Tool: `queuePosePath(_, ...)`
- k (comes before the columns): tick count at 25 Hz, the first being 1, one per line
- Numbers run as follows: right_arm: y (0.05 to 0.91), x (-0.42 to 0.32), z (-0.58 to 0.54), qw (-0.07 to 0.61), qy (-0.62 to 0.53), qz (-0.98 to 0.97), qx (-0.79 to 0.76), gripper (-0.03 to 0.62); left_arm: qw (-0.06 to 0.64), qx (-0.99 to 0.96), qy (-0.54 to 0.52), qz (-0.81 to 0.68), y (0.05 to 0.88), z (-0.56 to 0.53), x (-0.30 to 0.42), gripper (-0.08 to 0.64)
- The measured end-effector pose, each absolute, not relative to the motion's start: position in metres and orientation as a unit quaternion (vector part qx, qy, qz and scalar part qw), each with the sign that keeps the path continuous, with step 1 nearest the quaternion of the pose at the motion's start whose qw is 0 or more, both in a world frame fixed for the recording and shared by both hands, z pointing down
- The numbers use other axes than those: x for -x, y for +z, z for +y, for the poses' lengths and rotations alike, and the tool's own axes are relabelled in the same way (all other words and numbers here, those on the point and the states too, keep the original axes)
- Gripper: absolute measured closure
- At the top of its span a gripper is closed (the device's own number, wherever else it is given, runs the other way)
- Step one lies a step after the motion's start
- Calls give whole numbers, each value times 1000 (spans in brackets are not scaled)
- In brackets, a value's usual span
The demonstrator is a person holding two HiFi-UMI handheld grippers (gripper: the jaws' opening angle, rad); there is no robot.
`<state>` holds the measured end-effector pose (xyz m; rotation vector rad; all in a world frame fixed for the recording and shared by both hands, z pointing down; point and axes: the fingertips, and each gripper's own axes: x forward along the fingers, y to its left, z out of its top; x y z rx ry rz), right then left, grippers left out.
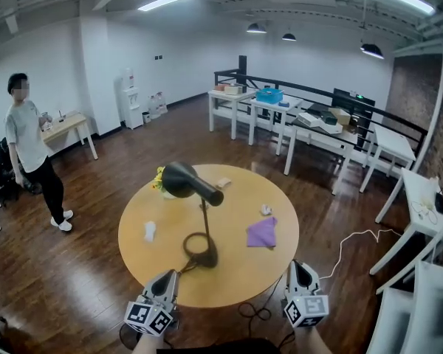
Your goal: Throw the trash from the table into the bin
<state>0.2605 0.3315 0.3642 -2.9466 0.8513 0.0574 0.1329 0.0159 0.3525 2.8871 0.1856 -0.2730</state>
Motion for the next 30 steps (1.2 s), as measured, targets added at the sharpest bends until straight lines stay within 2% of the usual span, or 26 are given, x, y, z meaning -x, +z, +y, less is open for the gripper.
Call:
queuePosePath(19,375,-263,303,16,9,290,957,591,143,-984,-102,34,365,-17,-128,559)
queuePosePath(30,384,-273,307,35,1,296,955,591,139,-986,-90,31,369,-8,-131,559)
